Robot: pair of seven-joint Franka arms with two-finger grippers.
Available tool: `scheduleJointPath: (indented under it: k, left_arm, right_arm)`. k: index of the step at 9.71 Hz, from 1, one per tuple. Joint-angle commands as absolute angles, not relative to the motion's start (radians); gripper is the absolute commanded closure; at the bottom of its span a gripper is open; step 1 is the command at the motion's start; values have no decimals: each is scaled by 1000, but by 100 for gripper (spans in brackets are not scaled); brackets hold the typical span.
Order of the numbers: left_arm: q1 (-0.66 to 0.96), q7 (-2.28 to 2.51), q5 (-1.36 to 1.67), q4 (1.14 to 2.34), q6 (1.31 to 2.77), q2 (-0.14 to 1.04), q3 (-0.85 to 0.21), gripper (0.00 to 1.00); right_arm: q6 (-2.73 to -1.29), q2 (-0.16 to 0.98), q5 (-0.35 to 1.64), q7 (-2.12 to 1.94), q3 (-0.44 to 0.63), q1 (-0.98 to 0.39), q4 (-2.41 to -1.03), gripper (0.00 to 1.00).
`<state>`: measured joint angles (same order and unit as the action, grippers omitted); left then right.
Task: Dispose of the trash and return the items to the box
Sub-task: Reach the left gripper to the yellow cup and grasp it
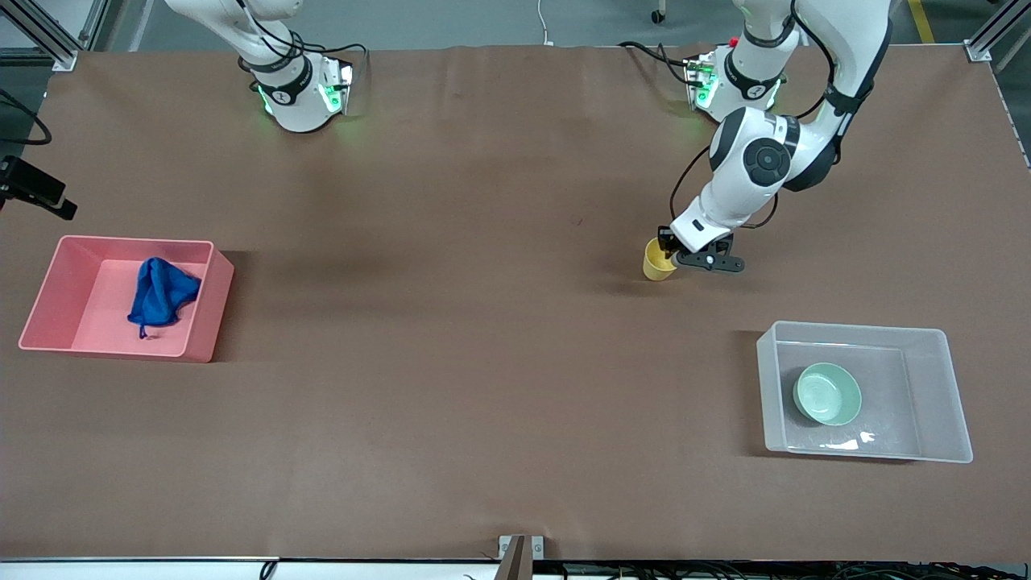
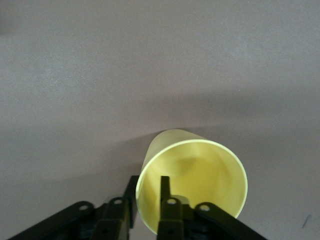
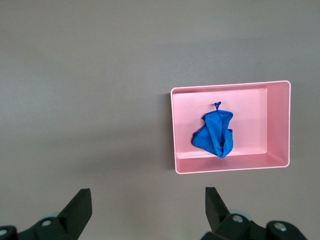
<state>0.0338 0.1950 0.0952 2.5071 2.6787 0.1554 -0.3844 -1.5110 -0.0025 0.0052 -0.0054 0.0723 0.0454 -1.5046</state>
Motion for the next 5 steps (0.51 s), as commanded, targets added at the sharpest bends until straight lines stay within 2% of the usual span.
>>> scheduleJointPath:
  k: [1, 3, 5]
  left_arm:
    - [25, 203, 69, 2510, 2640, 122, -380, 100]
    - [26, 129, 69, 2429, 2471, 13, -286, 100]
    - [26, 23, 72, 2207, 2216, 11, -152, 100]
  right_arm:
    - [-1502, -3, -6, -15, 67, 51, -1500, 0]
    - [-1502, -3, -6, -15, 67, 51, -1500, 0]
    - [-1502, -5, -6, -15, 67, 51, -1500, 0]
